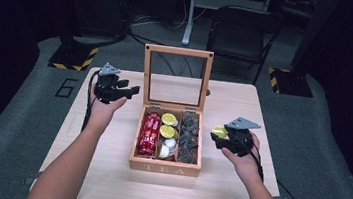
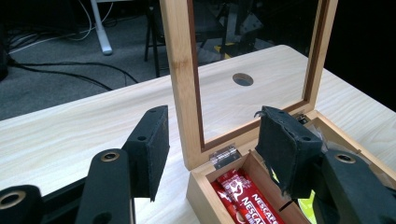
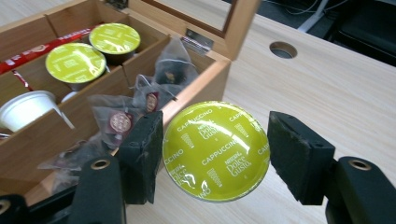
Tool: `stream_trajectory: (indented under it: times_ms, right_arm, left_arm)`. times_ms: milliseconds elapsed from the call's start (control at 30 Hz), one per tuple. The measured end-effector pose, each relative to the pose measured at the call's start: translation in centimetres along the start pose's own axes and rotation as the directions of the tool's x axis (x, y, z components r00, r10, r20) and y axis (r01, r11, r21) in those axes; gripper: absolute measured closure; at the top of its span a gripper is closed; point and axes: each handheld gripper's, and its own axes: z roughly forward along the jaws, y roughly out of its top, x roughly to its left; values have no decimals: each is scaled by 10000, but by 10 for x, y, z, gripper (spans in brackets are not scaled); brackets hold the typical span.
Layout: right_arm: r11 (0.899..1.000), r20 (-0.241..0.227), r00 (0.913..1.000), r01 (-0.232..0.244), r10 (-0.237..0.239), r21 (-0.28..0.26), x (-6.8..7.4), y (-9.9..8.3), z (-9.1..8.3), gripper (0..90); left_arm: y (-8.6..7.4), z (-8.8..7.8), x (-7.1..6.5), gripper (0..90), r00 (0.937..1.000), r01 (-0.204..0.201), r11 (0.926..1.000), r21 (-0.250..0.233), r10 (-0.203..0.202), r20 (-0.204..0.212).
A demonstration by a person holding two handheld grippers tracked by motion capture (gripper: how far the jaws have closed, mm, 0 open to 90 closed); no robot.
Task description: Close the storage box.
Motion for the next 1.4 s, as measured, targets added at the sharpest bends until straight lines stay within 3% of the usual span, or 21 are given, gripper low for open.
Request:
stream_trajectory:
  times_ms: [633, 1000, 1400]
  right_arm:
    - [9954, 920, 9915, -938, 918, 175, -26, -42, -6, 366]
    - [9920, 1554, 9819, -1172, 1085, 475, -31, -62, -3, 366]
    - [9863, 1735, 9747, -1534, 1407, 615, -37, -79, 3, 366]
  left_arm:
    - [-2, -2, 2, 432, 10000, 3, 10000, -25, -3, -64]
    - [-2, -2, 2, 432, 10000, 8, 10000, -5, -8, -55]
    - [-3, -3, 3, 430, 9999, 16, 10000, -14, -16, -106]
